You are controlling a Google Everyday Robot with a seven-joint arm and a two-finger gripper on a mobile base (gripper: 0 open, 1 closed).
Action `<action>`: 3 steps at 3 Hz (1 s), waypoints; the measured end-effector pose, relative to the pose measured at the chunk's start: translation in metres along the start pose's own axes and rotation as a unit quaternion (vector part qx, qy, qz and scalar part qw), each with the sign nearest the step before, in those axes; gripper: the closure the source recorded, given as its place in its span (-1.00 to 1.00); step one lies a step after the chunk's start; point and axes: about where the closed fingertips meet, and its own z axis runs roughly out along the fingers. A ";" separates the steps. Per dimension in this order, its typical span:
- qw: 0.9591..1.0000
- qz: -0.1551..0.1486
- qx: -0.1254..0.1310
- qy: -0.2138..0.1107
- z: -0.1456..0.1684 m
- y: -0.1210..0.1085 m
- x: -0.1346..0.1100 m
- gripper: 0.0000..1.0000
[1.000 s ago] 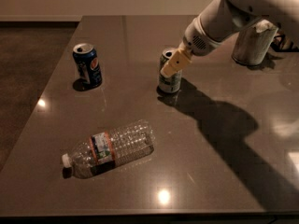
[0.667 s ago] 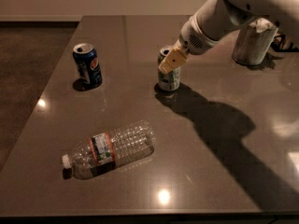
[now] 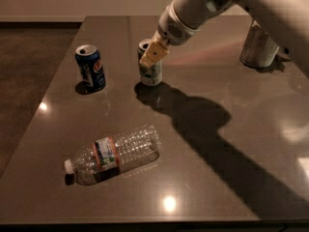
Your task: Move 7up can near pepsi can
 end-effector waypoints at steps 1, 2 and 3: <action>0.999 -0.034 -0.019 -0.006 0.019 0.003 -0.031 1.00; 0.998 -0.059 -0.038 -0.011 0.032 0.010 -0.052 1.00; 0.996 -0.074 -0.052 -0.013 0.044 0.018 -0.064 1.00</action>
Offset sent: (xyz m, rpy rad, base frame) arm 0.0122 0.0910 0.0099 -0.0014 -0.0159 0.2150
